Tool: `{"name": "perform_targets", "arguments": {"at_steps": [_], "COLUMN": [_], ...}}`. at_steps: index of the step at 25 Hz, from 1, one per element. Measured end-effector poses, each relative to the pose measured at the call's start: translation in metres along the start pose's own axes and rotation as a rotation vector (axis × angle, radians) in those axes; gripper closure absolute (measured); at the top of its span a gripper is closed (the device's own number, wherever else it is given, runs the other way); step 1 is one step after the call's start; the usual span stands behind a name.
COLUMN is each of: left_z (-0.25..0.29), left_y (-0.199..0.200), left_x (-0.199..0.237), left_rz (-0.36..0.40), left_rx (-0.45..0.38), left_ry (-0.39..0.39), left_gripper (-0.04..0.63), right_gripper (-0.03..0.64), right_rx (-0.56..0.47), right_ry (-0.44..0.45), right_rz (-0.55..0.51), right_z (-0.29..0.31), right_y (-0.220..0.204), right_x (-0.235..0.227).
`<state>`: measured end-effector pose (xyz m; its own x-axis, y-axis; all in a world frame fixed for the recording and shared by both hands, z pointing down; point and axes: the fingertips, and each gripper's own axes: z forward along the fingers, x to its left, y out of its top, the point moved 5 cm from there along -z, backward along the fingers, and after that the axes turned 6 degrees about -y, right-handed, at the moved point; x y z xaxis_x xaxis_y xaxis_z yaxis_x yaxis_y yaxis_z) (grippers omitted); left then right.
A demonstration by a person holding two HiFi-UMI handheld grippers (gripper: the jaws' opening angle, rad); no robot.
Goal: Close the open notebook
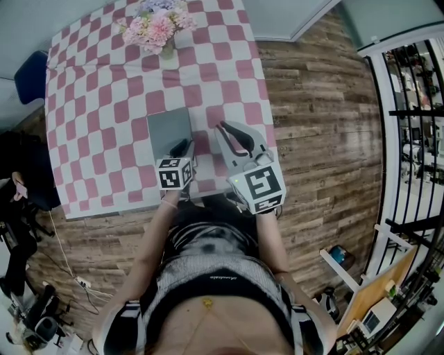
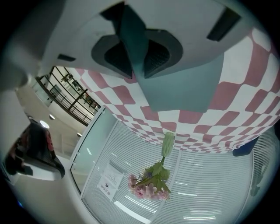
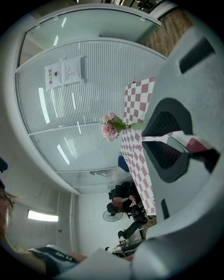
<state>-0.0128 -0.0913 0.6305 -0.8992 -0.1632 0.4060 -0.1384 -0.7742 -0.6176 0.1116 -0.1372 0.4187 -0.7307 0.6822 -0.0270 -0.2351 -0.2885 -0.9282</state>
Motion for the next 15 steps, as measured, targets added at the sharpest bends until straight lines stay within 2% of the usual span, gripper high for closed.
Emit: {"name": "perform_targets", "arguments": {"at_steps": [7, 11, 15], "left_z": [0.0020, 0.0049, 0.0066], "left_y": [-0.0013, -0.0075, -0.0095], "left_x": [-0.0011, -0.0080, -0.0087], "left_rz": [0.001, -0.013, -0.001], "left_rx": [0.009, 0.033, 0.039], "left_ry": [-0.015, -0.087, -0.075], "left_gripper": [0.505, 0.485, 0.485], "right_gripper": [0.583, 0.583, 0.583], "right_rx": [0.001, 0.000, 0.000], "right_ry": [-0.001, 0.002, 0.001], "right_rz": [0.002, 0.000, -0.001], "right_z": [-0.0011, -0.0025, -0.0028], "right_y": [-0.0010, -0.0008, -0.0008], "right_x": [-0.0024, -0.0029, -0.0026]}}
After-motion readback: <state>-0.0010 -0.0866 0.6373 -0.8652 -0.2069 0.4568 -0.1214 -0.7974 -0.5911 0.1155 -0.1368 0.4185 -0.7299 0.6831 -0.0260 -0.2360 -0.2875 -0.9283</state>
